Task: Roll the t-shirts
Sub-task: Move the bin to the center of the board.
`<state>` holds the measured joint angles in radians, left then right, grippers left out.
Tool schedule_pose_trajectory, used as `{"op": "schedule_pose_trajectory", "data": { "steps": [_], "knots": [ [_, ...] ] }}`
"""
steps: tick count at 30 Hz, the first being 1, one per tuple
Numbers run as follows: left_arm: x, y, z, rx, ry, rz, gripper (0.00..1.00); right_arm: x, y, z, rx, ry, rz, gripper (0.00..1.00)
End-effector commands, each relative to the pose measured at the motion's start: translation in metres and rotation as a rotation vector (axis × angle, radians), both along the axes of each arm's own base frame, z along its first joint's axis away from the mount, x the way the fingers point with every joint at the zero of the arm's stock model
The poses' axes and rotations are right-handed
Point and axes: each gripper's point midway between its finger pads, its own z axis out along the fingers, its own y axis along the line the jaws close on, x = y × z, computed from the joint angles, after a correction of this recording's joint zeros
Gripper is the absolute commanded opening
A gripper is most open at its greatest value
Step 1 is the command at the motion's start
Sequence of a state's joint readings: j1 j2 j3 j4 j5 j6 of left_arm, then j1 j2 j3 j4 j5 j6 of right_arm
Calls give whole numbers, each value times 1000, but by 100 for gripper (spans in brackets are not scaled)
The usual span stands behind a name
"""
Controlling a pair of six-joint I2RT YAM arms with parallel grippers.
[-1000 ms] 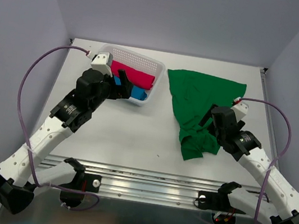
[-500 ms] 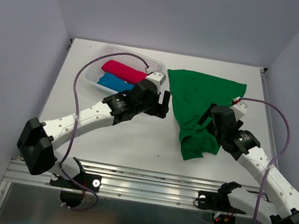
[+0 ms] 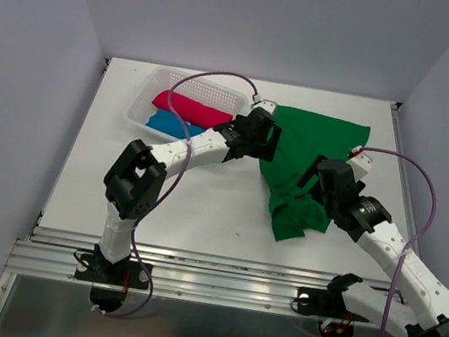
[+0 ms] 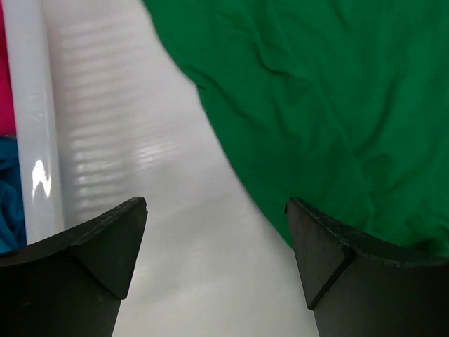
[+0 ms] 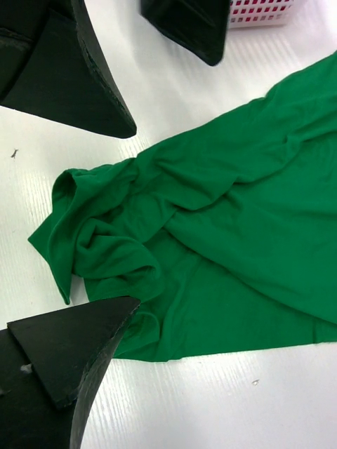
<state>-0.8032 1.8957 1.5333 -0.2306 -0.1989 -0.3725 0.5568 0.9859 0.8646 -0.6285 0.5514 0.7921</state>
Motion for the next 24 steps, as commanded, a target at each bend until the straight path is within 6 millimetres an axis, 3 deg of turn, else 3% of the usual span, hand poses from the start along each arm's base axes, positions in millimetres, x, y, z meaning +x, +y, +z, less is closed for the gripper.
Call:
{"op": "schedule_pose_trajectory", "data": {
  "steps": [1, 10, 17, 20, 24],
  "knots": [
    [36, 33, -8, 90, -4, 96, 92, 4, 0, 7, 22, -35, -21, 100],
    [65, 77, -13, 106, 9, 169, 92, 7, 4, -6, -6, 14, -5, 100],
    [83, 119, -12, 96, 15, 246, 92, 12, 27, -28, -31, 114, 114, 100],
    [87, 124, -5, 94, 5, 245, 92, 10, 38, -43, -26, 176, 175, 100],
    [79, 112, 11, 21, 10, 197, 92, 3, 50, -53, 26, 205, 226, 100]
  ]
}}
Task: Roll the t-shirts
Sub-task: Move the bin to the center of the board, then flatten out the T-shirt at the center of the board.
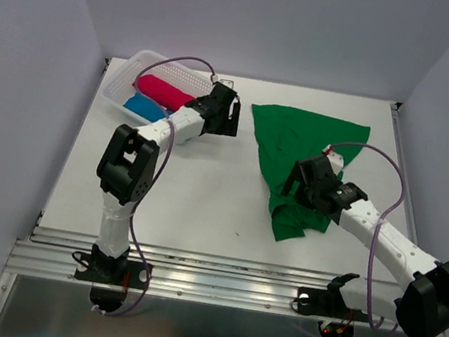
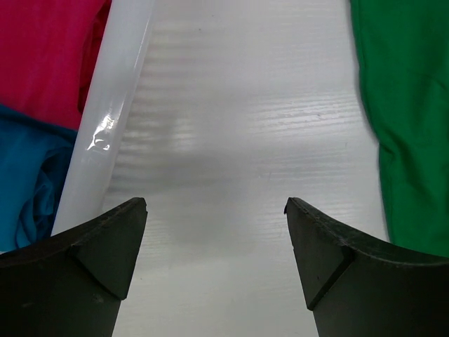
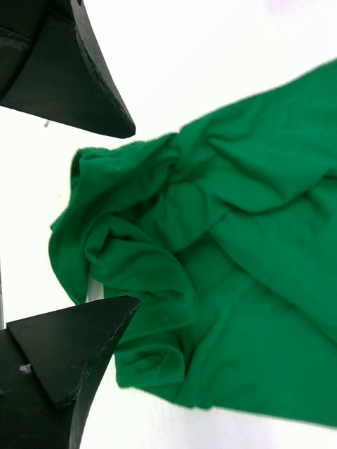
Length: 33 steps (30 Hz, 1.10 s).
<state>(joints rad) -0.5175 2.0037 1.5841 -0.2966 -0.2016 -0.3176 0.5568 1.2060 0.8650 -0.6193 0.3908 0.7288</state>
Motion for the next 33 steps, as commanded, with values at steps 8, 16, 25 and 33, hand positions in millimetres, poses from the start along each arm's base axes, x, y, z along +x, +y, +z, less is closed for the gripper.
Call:
{"op": "schedule_pose_trajectory", "data": {
  "steps": [8, 16, 25, 33],
  "knots": [
    [-39, -34, 101, -230, -117, -138, 92, -13, 40, 2, 186, -1, 137, 85],
    [-72, -28, 165, -295, -206, -175, 92, -26, 61, -14, 204, 48, 185, 58],
    [-90, -6, 202, -320, -286, -134, 92, -12, 93, 16, 204, -25, 245, 1],
    [-90, -8, 189, -274, -235, -104, 91, -33, 101, 25, 171, -49, 293, 1]
  ]
}}
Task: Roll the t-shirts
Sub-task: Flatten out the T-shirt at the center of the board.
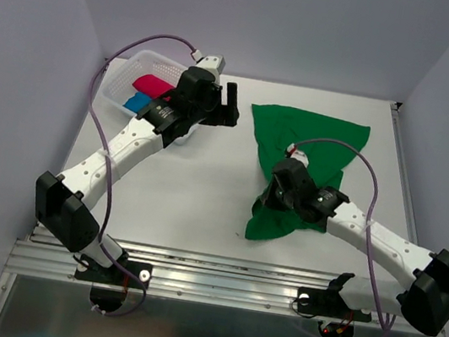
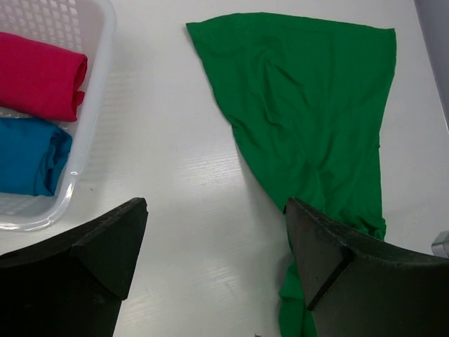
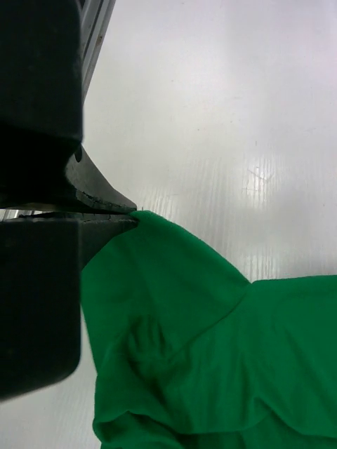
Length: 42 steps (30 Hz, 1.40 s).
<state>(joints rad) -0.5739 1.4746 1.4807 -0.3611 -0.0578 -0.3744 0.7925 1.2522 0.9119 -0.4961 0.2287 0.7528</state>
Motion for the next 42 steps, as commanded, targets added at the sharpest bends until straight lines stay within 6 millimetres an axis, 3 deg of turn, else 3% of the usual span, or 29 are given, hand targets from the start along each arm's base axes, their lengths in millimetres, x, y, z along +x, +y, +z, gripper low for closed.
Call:
{"op": "schedule_pose_trajectory", "data": {
  "steps": [1, 5, 7, 8, 9, 10, 12, 16, 21, 24, 27, 30, 33, 36, 38, 39, 42],
  "knots": [
    [0, -2, -7, 42, 23, 33, 90, -9, -17, 4, -23, -23, -60, 1],
    [-3, -20, -13, 39, 39, -12, 90, -42, -62, 0, -43, 22, -169, 1],
    [-2, -26, -18, 38, 50, -19, 90, -49, -81, 0, -46, 27, -262, 1],
    [-2, -28, -18, 34, 52, -22, 90, -52, -88, 3, -44, 22, -290, 6],
    [-2, -29, -18, 31, 54, -21, 90, -58, -98, 3, -69, 35, -315, 40],
    [-1, -31, -19, 28, 56, -23, 90, -56, -103, 9, -59, 16, -350, 55],
    [0, -35, -18, 20, 57, -27, 90, -51, -109, 18, -70, -17, -389, 71],
    [0, -35, -13, 14, 53, -22, 90, -34, -118, 27, -116, -75, -482, 77],
    [-2, -31, -19, 46, 55, 1, 93, -11, -118, 23, -31, -77, -566, 73],
    [-6, -31, -36, 116, 97, 22, 93, 3, -141, -13, 22, 68, -603, 69],
    [-13, -32, -45, 120, 116, 13, 93, 12, -150, -30, 30, 114, -613, 64],
    [-21, -31, -42, 86, 107, -5, 93, 21, -150, -42, 53, 160, -575, 50],
    [-26, -28, -43, 76, 105, -7, 94, 28, -137, -59, 62, 224, -533, 48],
    [-33, -38, -50, 63, 124, -52, 95, 37, -139, -71, 28, 227, -545, 42],
    [-35, -47, -52, 83, 118, -83, 95, 45, -155, -78, -57, 214, -577, 32],
    [-36, -53, -62, 109, 135, -94, 95, 56, -169, -72, -66, 199, -620, 20],
    [-36, -54, -67, 148, 164, -88, 95, 69, -199, -74, -96, 212, -672, 7]
  ]
}}
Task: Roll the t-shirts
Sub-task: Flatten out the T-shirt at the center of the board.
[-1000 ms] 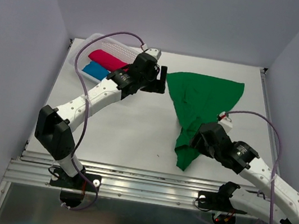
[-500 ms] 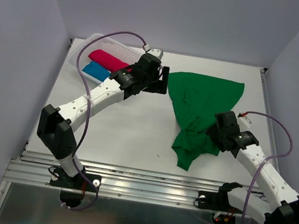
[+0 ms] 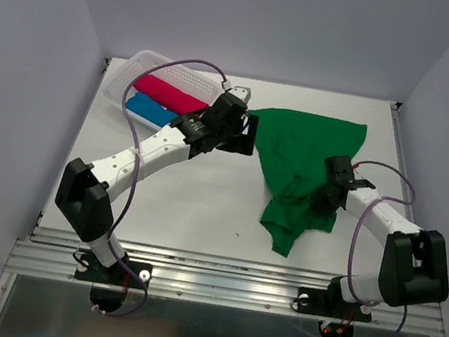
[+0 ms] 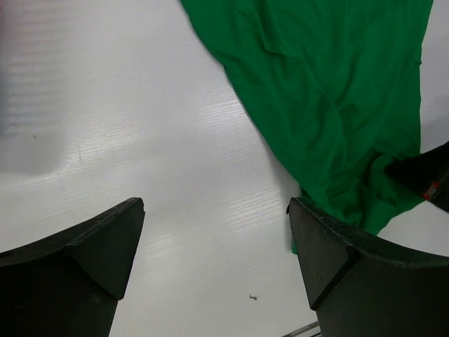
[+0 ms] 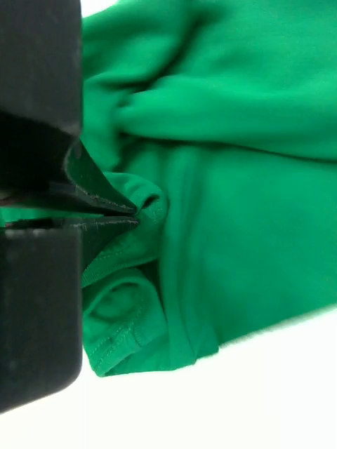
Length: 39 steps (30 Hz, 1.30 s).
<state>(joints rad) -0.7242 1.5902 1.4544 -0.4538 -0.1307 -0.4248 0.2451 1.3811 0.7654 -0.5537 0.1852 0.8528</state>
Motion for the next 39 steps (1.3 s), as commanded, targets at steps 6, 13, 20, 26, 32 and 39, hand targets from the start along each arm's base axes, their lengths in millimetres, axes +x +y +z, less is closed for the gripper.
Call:
{"op": "schedule_pose_trajectory", "data": {
  "steps": [6, 13, 20, 26, 32, 39],
  "knots": [
    [-6, -11, 12, -30, -24, -38, 95, 87, -113, 47, -157, -139, -192, 1],
    [-13, -5, 18, -54, -38, -38, 95, 133, -97, 109, -70, -300, -115, 50],
    [-7, -4, 19, -26, -38, -17, 96, 151, -5, 131, -7, -383, 80, 56],
    [-10, 7, 40, -39, -72, 24, 96, 195, 50, 90, 35, -295, 186, 55],
    [-20, 14, 43, -67, -78, 20, 96, 235, 82, 49, 126, -249, 215, 55],
    [-23, 15, 31, -58, -56, 23, 96, 227, 125, 21, 170, -210, 291, 56]
  ]
}}
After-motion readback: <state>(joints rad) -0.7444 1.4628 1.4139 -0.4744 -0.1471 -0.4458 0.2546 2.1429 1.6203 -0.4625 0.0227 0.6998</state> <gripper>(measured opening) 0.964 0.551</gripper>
